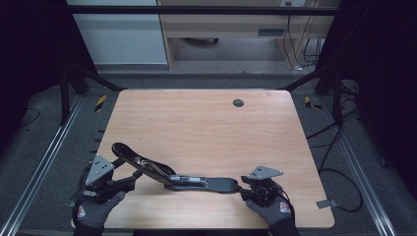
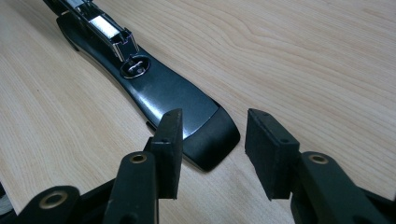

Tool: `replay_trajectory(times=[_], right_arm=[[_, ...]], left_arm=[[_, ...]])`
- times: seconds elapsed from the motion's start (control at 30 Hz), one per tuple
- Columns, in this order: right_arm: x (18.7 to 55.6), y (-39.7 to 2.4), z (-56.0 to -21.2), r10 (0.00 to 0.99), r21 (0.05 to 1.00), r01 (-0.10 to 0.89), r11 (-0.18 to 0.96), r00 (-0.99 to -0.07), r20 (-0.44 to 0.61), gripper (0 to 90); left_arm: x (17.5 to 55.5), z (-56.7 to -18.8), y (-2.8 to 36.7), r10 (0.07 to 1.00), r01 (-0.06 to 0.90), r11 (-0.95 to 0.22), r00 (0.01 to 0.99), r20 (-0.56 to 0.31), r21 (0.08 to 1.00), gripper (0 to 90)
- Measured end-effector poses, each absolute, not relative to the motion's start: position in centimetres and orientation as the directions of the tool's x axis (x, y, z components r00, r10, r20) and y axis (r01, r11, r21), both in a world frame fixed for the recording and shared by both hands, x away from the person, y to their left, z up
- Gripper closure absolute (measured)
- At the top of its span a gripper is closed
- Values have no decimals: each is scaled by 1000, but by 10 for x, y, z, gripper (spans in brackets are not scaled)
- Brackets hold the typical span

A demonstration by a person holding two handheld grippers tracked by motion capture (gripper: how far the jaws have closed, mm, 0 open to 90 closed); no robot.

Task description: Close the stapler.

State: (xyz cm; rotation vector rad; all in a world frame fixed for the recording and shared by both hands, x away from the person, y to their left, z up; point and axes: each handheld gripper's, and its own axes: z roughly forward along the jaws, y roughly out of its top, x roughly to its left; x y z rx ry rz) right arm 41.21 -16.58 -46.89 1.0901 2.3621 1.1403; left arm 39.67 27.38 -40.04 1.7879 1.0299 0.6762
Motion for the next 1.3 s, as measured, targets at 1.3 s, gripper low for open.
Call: replay_trajectory(times=[1.3], right_arm=[[417,-147,-479,724,728,532,433,-686,70,886]], left_arm=[[410,-387,282,878,348,-131,476,-54,928,535]])
